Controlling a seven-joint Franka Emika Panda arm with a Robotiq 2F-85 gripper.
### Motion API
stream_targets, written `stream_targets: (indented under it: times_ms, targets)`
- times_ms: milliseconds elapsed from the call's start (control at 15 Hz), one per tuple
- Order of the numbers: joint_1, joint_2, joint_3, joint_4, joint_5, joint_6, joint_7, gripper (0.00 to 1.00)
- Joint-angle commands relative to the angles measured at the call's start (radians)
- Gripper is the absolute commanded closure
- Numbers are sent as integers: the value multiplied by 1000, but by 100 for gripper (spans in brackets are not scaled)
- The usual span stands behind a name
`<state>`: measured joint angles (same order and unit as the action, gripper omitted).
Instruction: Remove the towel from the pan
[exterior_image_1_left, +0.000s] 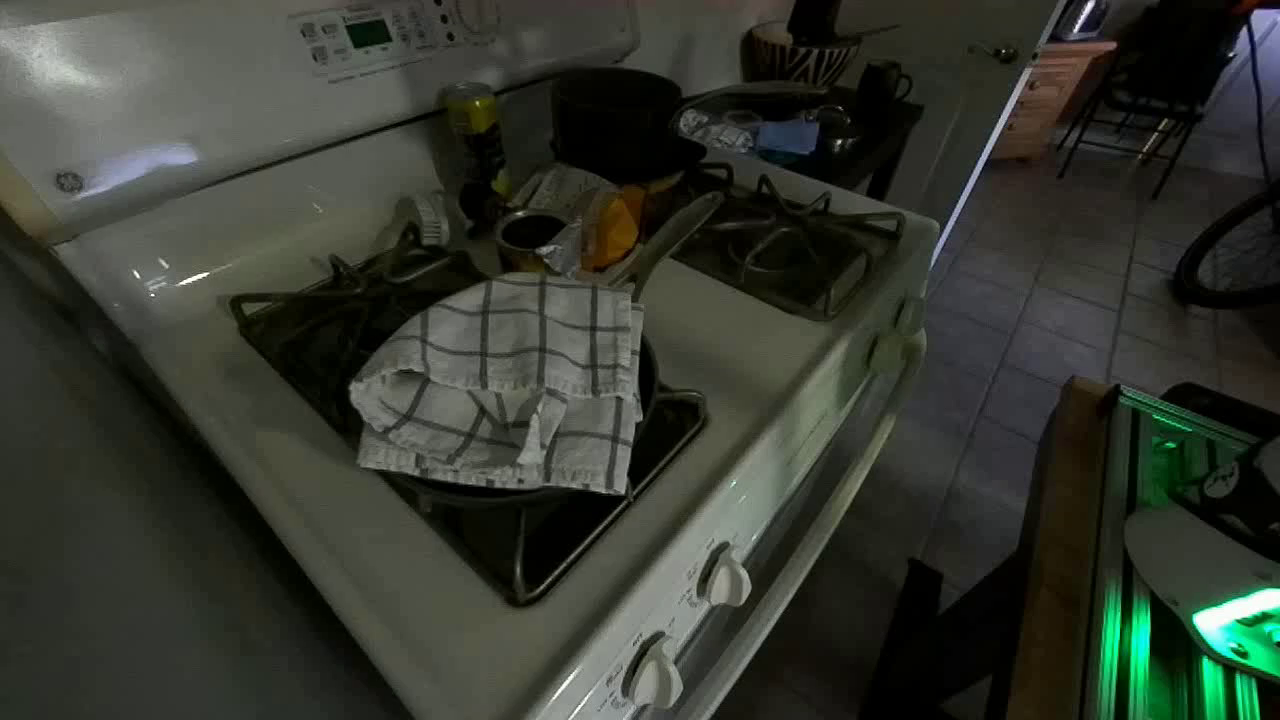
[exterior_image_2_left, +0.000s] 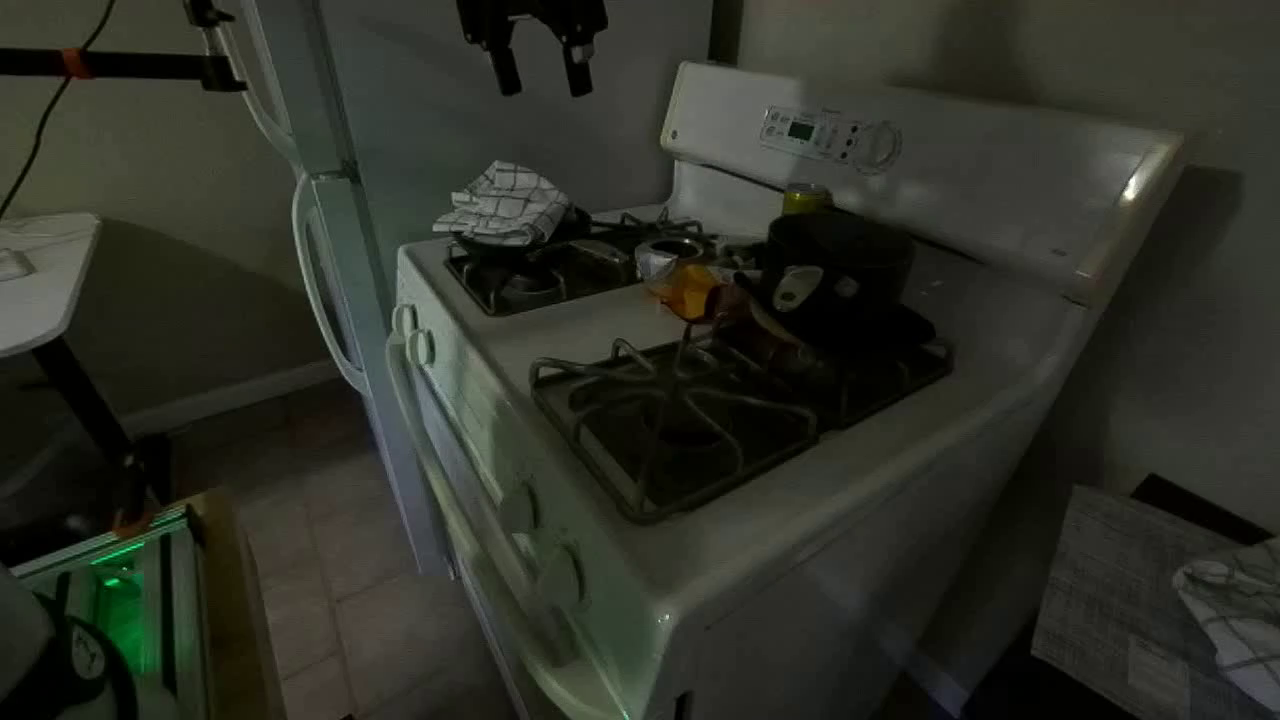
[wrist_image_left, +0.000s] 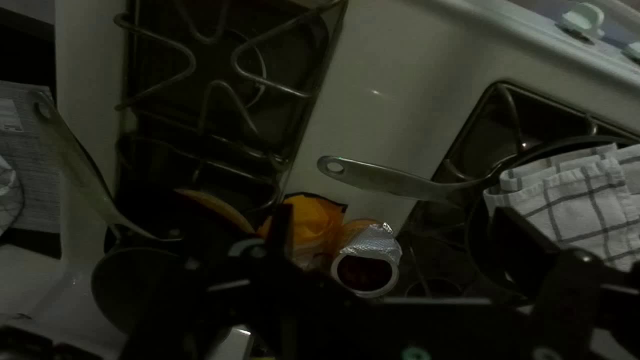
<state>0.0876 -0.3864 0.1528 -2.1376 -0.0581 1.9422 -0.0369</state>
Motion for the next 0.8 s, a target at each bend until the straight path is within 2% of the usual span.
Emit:
stream_targets:
  times_ms: [0,200,400,733]
  targets:
    - [13,2,-10,3,-5,-3,4,0]
    - [20,3,-11,4,8,24,-5,0]
    - [76,45,-19,43,79,91,-131,0]
    - [159,233,21,163,114,191,-305,0]
